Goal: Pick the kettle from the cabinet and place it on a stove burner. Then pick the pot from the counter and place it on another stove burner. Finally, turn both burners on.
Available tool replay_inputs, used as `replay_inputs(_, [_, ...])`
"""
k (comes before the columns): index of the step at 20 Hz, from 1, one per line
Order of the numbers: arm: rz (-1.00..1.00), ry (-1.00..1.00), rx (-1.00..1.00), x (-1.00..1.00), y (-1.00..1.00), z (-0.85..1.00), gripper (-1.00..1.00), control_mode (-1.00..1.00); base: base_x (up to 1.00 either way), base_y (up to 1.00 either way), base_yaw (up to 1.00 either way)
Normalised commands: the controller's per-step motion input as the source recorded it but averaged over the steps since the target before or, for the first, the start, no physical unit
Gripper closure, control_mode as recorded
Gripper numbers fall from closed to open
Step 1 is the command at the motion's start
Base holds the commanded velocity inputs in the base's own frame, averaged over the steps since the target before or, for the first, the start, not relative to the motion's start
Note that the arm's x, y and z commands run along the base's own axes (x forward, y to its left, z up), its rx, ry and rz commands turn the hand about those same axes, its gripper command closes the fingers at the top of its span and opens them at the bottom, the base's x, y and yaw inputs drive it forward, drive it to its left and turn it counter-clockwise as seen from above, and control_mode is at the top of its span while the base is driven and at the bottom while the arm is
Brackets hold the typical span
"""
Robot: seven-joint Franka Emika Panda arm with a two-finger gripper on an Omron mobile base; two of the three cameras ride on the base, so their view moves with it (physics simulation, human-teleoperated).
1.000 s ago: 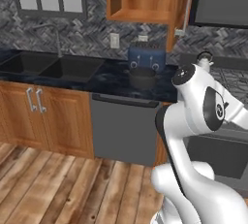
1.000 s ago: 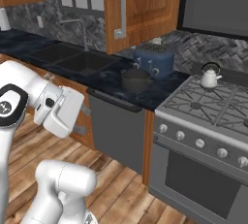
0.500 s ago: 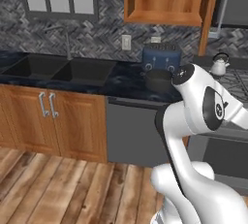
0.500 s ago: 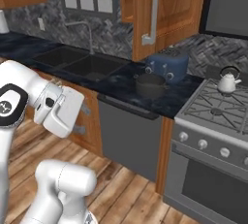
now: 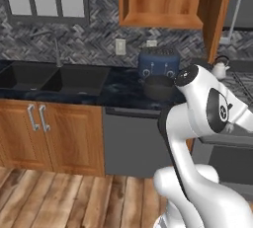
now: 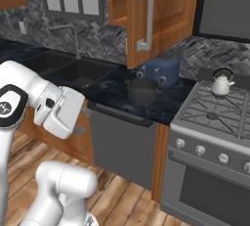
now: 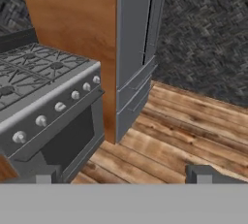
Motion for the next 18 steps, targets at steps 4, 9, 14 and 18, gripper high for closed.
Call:
replay_inputs(4, [0.0,0.0,0.0,0.0,0.0,0.0,-1.0,1.0,0.67,0.13,-0.2])
replay_inputs(9, [0.0,0.0,0.0,0.0,0.0,0.0,-1.0,1.0,0.53,0.43,-0.16])
replay_inputs(14, [0.0,0.0,0.0,0.0,0.0,0.0,-1.0,1.0,0.39,0.57,-0.12])
replay_inputs(18, [0.0,0.0,0.0,0.0,0.0,0.0,-1.0,1.0,0.58,0.33,-0.15])
